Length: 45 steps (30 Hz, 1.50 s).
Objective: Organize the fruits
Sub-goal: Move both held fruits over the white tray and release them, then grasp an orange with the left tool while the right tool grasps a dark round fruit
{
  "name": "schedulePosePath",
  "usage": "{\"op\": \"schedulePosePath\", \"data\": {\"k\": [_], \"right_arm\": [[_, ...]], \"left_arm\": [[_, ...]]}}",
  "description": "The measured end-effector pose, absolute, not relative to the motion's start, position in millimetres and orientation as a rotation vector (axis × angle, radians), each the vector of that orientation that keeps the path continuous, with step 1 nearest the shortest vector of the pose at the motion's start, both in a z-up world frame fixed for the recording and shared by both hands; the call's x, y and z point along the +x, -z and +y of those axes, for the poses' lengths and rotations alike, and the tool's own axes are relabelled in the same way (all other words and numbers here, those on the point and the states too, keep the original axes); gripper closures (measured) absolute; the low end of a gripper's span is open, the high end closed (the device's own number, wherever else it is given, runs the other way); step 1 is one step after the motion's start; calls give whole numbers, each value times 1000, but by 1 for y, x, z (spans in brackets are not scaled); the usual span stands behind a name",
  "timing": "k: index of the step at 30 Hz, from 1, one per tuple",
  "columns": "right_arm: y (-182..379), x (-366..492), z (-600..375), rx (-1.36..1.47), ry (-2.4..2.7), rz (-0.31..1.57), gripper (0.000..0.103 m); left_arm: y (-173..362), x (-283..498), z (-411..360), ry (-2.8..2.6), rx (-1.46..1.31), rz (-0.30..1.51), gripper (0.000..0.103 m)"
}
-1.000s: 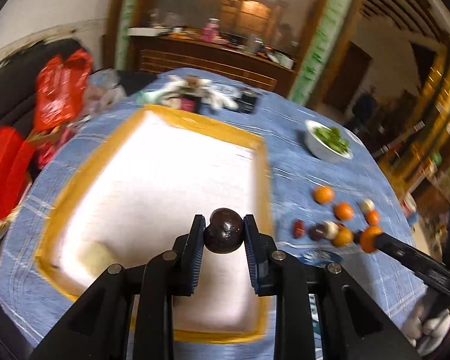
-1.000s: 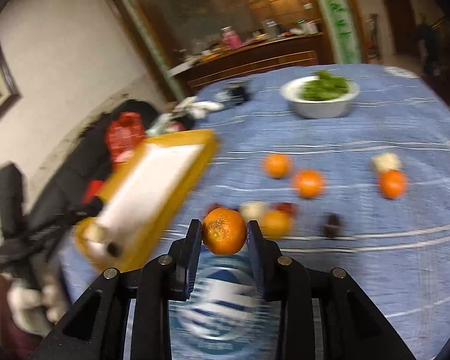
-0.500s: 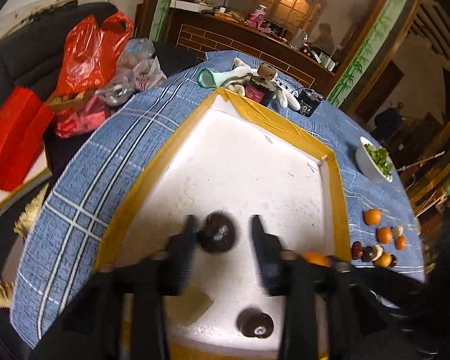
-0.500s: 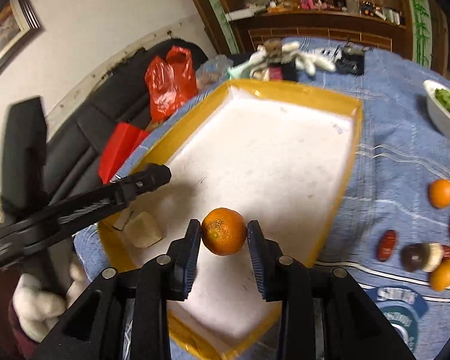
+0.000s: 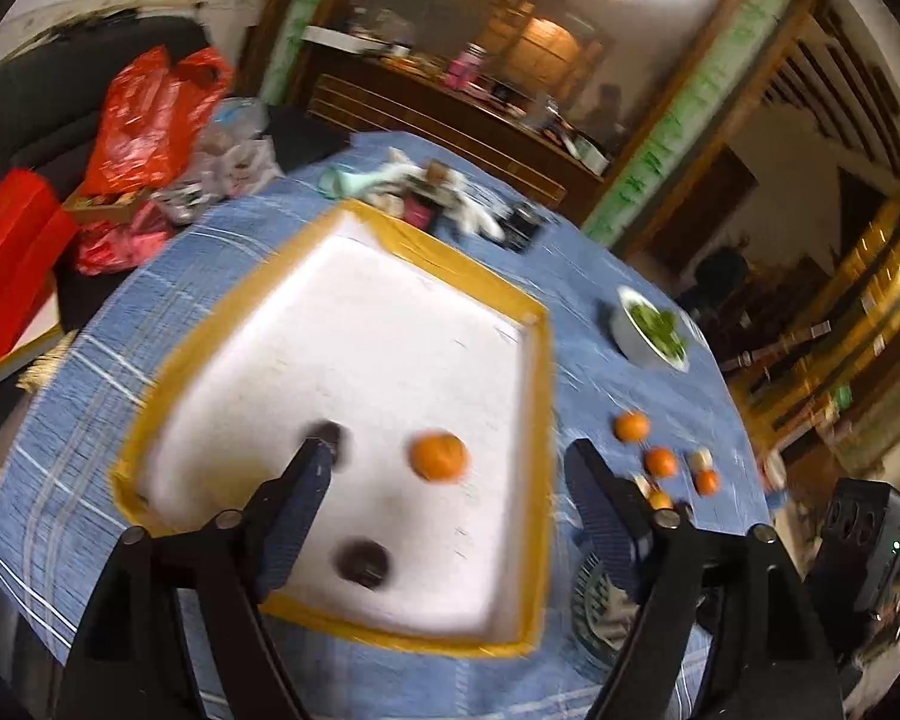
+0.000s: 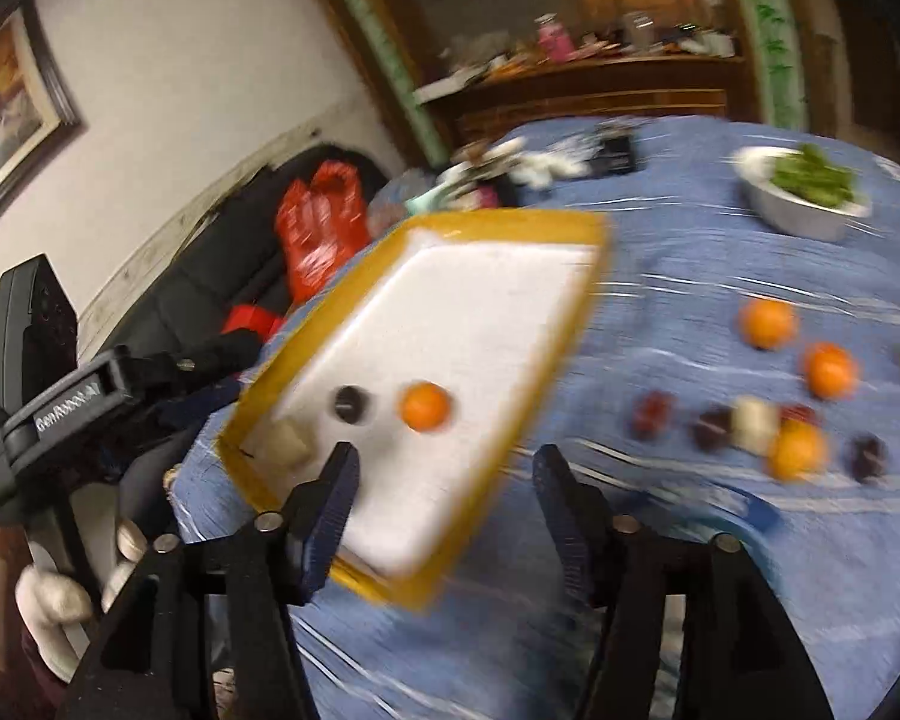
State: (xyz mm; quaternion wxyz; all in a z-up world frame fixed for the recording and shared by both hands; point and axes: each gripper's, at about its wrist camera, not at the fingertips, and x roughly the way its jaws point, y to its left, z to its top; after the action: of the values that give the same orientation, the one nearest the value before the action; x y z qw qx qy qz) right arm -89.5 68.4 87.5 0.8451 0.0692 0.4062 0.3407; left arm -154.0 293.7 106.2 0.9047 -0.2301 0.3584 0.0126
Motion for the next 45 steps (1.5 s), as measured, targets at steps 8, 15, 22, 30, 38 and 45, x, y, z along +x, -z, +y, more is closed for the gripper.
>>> {"op": "schedulePosePath", "data": {"k": [8, 15, 22, 30, 38, 45], "right_arm": [[-58, -74, -104, 209, -362, 893, 35], [-60, -39, -131, 258, -353, 880, 35], [-34, -12, -86, 88, -376, 920, 51], [-20, -10, -87, 103, -436, 916, 75], [-22, -8, -106, 190, -402, 891, 75], [-24, -8, -106, 186, -394, 886, 75]], "left_arm": [[-95, -135, 213, 73, -337, 809, 19], [-78, -113, 138, 182, -148, 850, 19], [-67, -87, 95, 252, -2, 857, 61], [-51, -55, 51, 344, 100, 870, 61], [-30, -29, 29, 302, 217, 879, 63], [-19, -34, 16, 247, 358, 845, 63]]}}
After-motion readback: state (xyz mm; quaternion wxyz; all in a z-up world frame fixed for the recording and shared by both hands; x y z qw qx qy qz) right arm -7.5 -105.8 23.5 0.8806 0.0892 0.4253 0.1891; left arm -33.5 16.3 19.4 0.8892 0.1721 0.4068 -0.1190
